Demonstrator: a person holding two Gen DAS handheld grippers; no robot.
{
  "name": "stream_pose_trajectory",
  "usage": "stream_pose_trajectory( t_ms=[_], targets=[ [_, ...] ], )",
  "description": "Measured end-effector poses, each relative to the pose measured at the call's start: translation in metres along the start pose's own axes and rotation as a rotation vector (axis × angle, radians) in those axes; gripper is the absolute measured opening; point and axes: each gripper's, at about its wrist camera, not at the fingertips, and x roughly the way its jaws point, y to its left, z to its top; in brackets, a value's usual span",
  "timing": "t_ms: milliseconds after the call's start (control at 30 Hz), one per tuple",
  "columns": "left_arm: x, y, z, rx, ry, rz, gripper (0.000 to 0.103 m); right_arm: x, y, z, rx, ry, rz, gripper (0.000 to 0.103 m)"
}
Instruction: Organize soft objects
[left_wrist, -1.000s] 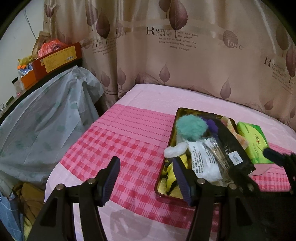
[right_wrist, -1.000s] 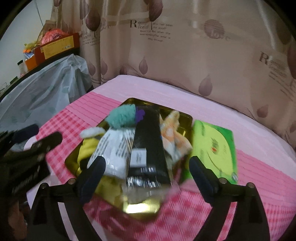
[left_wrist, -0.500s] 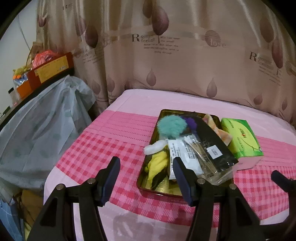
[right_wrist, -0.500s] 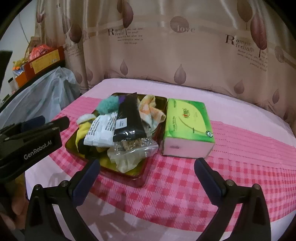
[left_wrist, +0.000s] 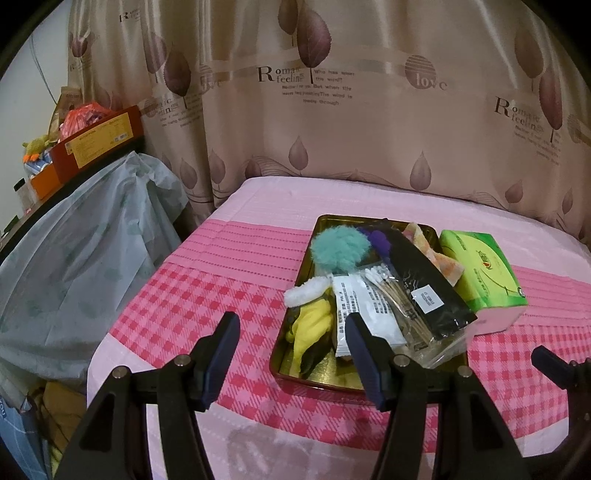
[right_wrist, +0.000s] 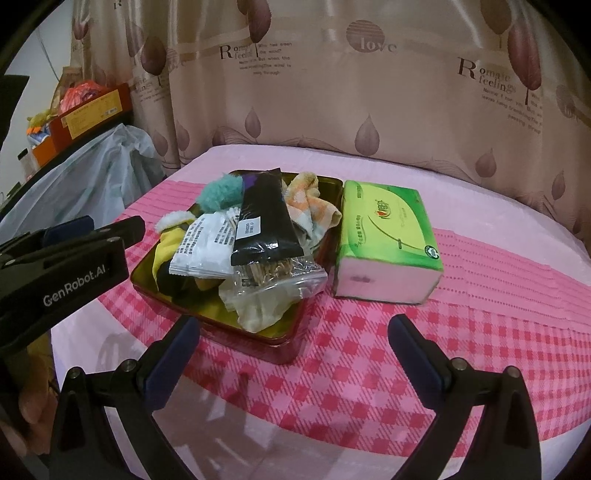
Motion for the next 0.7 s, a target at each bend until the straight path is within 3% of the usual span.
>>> stream_pose_trajectory(
  t_ms=[700],
  targets=[
    [0.0004, -0.0007, -0.0009, -0.001, 0.005, 0.0, 0.061, 0.0026, 0.0038, -0.0026, -0.018, 0.011, -0.001, 0.101]
  ],
)
